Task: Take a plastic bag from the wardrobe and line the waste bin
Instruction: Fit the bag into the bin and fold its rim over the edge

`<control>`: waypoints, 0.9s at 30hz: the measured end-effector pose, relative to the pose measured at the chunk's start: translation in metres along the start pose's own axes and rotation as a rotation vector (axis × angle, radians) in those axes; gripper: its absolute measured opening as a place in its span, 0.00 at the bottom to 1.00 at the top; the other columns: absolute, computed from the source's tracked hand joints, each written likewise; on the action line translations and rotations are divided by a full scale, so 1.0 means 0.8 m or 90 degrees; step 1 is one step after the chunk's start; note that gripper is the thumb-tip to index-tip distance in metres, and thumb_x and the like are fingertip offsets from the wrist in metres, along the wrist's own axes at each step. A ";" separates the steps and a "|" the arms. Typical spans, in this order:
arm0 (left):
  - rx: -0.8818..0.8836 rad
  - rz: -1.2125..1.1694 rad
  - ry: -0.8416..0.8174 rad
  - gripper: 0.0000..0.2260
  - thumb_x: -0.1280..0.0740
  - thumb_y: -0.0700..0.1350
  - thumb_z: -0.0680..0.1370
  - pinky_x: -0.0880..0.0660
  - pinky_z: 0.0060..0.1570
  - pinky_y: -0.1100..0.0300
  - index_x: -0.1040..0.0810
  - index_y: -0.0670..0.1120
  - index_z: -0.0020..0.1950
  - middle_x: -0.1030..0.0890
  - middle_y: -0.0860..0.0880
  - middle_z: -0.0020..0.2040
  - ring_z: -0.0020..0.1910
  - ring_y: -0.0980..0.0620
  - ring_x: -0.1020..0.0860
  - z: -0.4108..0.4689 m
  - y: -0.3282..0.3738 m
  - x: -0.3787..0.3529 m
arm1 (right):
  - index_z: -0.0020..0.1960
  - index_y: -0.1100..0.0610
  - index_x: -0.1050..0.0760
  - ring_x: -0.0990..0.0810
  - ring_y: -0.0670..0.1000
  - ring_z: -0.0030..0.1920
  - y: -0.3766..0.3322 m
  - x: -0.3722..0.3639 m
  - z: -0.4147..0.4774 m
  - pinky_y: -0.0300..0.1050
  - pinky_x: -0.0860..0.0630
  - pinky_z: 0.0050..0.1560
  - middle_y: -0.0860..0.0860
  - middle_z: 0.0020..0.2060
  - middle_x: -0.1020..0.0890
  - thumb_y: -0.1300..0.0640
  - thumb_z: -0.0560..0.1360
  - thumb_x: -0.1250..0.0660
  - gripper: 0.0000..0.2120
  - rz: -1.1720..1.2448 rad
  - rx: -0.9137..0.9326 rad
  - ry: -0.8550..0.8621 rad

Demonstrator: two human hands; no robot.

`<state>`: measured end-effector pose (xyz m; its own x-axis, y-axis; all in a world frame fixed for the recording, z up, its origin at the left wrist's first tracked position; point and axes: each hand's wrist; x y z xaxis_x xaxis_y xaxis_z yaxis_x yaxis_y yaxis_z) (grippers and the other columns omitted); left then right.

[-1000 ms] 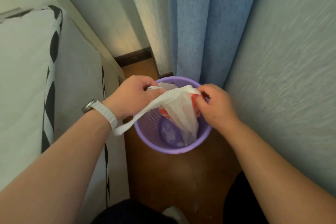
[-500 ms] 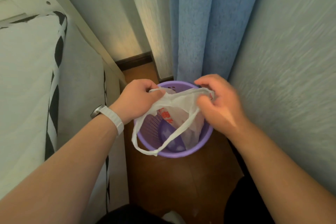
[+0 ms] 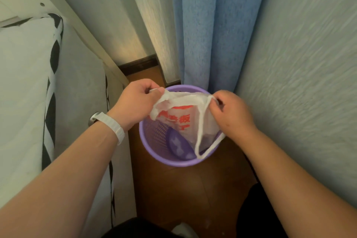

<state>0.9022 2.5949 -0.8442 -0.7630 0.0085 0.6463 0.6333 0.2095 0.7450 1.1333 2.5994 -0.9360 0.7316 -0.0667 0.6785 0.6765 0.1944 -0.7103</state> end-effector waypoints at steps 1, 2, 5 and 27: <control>0.006 0.007 0.023 0.09 0.33 0.49 0.80 0.18 0.39 0.51 0.19 0.48 0.42 0.16 0.47 0.38 0.38 0.47 0.17 0.003 -0.004 0.003 | 0.39 0.57 0.29 0.26 0.57 0.38 0.012 0.003 0.002 0.51 0.30 0.37 0.51 0.35 0.25 0.54 0.78 0.37 0.10 -0.001 -0.037 0.011; 0.016 0.008 0.046 0.09 0.34 0.50 0.80 0.18 0.37 0.52 0.20 0.49 0.41 0.16 0.48 0.38 0.37 0.48 0.17 0.007 -0.008 0.006 | 0.39 0.57 0.29 0.26 0.56 0.36 0.025 0.006 0.004 0.50 0.32 0.35 0.51 0.33 0.26 0.53 0.78 0.37 0.11 0.002 -0.071 0.021; 0.041 0.046 0.115 0.10 0.34 0.50 0.80 0.23 0.31 0.60 0.21 0.51 0.40 0.18 0.49 0.37 0.36 0.52 0.18 0.016 -0.019 0.010 | 0.39 0.57 0.29 0.26 0.56 0.33 0.049 0.013 0.003 0.50 0.29 0.33 0.50 0.29 0.25 0.52 0.78 0.37 0.11 0.010 -0.152 0.036; -0.030 0.048 0.101 0.10 0.36 0.51 0.81 0.27 0.32 0.62 0.22 0.53 0.40 0.20 0.55 0.34 0.32 0.59 0.22 0.016 -0.024 0.002 | 0.48 0.53 0.21 0.21 0.53 0.45 -0.012 0.005 -0.012 0.50 0.23 0.44 0.50 0.45 0.18 0.53 0.78 0.38 0.08 -0.104 0.143 -0.195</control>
<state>0.8867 2.6036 -0.8595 -0.6858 -0.1330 0.7156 0.6961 0.1673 0.6982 1.1304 2.5881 -0.9281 0.5342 0.1733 0.8274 0.7217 0.4161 -0.5531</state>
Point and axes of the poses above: each hand's wrist, its own z-axis towards the middle knuckle, its own x-axis out of the back of the hand, y = z × x
